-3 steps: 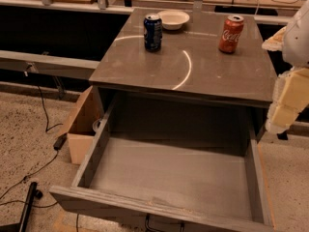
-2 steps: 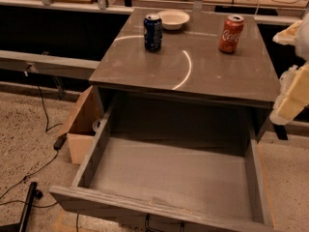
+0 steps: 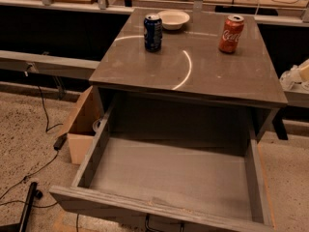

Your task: Place coke can into top drawer

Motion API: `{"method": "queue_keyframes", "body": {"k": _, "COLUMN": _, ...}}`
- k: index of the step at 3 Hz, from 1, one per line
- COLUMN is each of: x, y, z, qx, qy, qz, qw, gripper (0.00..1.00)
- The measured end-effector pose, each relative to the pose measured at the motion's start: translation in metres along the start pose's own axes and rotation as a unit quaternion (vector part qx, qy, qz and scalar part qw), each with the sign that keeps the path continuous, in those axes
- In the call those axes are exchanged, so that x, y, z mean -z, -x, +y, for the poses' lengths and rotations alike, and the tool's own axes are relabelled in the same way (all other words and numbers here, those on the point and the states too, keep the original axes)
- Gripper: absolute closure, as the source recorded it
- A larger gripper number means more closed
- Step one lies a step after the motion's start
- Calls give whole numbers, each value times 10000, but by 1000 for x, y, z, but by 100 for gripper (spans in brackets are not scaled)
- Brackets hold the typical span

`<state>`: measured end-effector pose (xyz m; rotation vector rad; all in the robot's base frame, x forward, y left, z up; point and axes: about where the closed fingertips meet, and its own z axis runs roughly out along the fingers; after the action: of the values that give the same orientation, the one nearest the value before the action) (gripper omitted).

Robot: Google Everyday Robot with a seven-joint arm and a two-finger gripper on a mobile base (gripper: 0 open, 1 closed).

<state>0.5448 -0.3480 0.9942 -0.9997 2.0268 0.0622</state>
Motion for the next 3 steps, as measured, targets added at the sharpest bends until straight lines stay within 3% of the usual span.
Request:
{"method": "queue_keyframes", "body": {"k": 1, "x": -9, "y": 0, "z": -4, "qx": -112, "qy": 51, "qz": -141, "qw": 9998, "gripper": 0}}
{"method": "queue_keyframes", "body": {"k": 2, "x": -22, "y": -15, "z": -1, "qx": -616, "qy": -10, "qz": -251, "qw": 9978, "gripper": 0}}
{"method": "queue_keyframes", "body": {"k": 3, "x": -63, "y": -34, "z": -14, "qx": -1201, "qy": -176, "qz": -727, "qw": 9899, "gripper": 0}}
